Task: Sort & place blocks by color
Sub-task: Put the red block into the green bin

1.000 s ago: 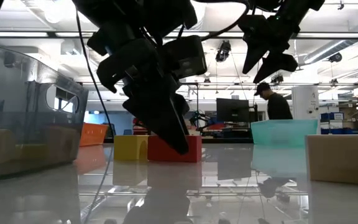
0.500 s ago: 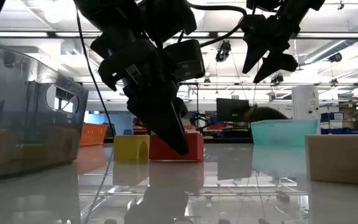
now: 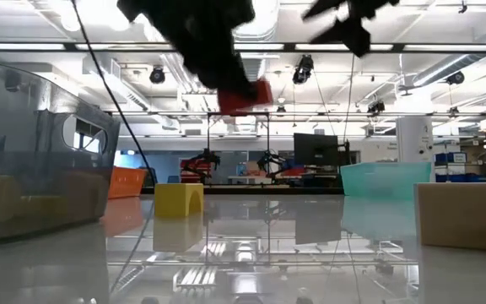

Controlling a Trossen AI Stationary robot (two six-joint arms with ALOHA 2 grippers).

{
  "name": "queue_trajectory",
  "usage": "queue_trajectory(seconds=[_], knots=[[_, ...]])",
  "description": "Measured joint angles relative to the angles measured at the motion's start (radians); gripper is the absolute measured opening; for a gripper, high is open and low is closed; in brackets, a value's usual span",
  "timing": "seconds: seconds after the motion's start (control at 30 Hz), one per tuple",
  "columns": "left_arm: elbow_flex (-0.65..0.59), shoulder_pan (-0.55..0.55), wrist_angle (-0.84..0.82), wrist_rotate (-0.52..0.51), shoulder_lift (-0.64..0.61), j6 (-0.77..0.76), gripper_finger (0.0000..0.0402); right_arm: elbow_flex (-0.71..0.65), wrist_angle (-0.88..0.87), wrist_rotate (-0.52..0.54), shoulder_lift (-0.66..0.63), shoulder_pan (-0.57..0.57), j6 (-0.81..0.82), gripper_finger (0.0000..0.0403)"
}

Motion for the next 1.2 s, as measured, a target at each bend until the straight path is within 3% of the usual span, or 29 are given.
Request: queue_trajectory(seconds=[0.2, 0.37, 0.57, 0.77, 1.2], knots=[[-0.004, 0.056, 0.029, -0.032, -0.164, 0.007, 0.0058, -0.002, 0.300, -0.001, -0.005, 0.043, -0.132, 0.0219], [-0.014, 0.068, 0.202, -0.037, -0.265, 0.007, 0.0058, -0.002, 0.484, -0.001, 0.022, 0.063, -0.204, 0.0219], [-0.015, 0.069, 0.384, -0.107, -0.304, 0.005, 0.0058, -0.001, 0.646, -0.003, 0.080, 0.082, -0.256, 0.0219], [-0.015, 0.079, 0.520, -0.114, -0.306, -0.053, 0.0058, -0.002, 0.804, -0.003, 0.126, 0.104, -0.286, 0.0219], [-0.015, 0.100, 0.637, -0.114, -0.306, -0.100, 0.0060, 0.027, 0.812, -0.002, 0.126, 0.104, -0.337, 0.0219]])
